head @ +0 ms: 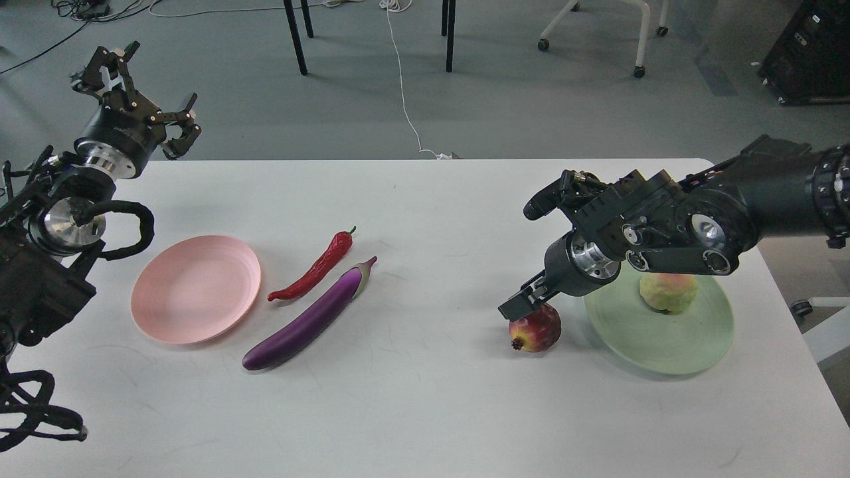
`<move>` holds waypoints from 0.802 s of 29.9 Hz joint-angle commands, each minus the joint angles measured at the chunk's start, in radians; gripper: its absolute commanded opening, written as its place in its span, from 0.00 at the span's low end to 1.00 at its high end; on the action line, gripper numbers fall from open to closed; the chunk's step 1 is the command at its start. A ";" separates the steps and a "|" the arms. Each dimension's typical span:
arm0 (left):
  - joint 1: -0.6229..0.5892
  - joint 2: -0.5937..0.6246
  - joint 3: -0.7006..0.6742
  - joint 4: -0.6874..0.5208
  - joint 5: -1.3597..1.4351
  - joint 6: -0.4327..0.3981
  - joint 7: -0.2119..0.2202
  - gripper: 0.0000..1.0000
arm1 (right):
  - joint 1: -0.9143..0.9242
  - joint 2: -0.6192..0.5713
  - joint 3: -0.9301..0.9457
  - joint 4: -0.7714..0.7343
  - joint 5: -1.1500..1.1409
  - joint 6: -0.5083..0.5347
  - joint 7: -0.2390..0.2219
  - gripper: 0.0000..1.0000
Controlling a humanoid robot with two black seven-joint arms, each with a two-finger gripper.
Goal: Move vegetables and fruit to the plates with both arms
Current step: 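Move the right gripper to the red apple and grasp it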
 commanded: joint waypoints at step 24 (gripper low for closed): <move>0.013 0.038 0.002 0.000 0.001 0.000 -0.003 0.98 | 0.095 -0.154 -0.052 0.035 -0.158 -0.005 -0.005 0.56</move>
